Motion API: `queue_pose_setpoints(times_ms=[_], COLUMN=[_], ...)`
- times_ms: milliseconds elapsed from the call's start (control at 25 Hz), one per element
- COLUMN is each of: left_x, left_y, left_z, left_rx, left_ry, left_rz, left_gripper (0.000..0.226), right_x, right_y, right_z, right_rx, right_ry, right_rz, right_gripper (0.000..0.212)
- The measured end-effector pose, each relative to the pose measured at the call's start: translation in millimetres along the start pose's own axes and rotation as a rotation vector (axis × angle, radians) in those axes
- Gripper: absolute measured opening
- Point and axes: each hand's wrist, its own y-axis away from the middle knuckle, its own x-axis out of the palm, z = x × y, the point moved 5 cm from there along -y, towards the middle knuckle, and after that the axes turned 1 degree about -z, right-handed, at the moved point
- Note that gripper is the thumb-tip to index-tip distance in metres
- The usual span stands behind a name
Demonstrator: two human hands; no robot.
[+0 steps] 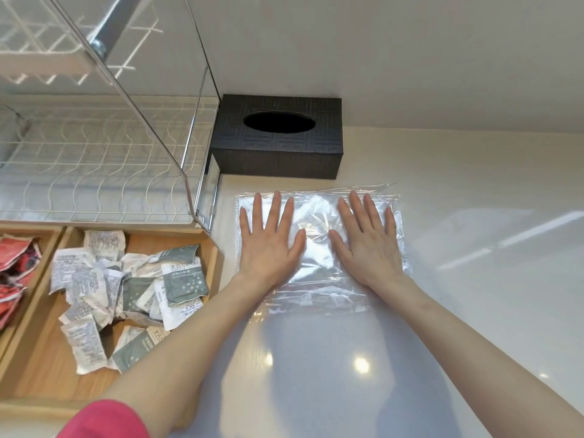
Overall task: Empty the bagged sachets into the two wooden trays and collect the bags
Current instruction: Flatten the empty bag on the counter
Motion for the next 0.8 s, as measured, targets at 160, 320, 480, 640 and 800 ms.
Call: queue_pose_setpoints(times_ms=[160, 320, 480, 640, 800], left_x=[-5, -21, -41, -66, -91], left_y=[-5, -9, -2, 19, 52], left_z=[2, 2, 2, 11, 24], left_rx=[-0.012, -0.017, -0.019, -0.007, 0.010], left_ry=[0.025, 0.080, 0.104, 0.059, 0.018], left_rz=[0.066, 0.085, 0.051, 0.004, -0.041], left_gripper=[0.063, 0.064, 0.063, 0.063, 0.063], right_x=[-1, -15, -37, -59, -77], right_y=[-2, -4, 1, 17, 43], right_z=[0, 2, 16, 37, 63], right_rx=[0.010, 0.028, 0.012, -0.017, -0.024], right_ry=[-0.015, -0.086, -0.138, -0.112, -0.092], right_rz=[0.051, 0.077, 0.026, 0.024, 0.019], right_gripper=[0.073, 0.066, 0.059, 0.060, 0.061])
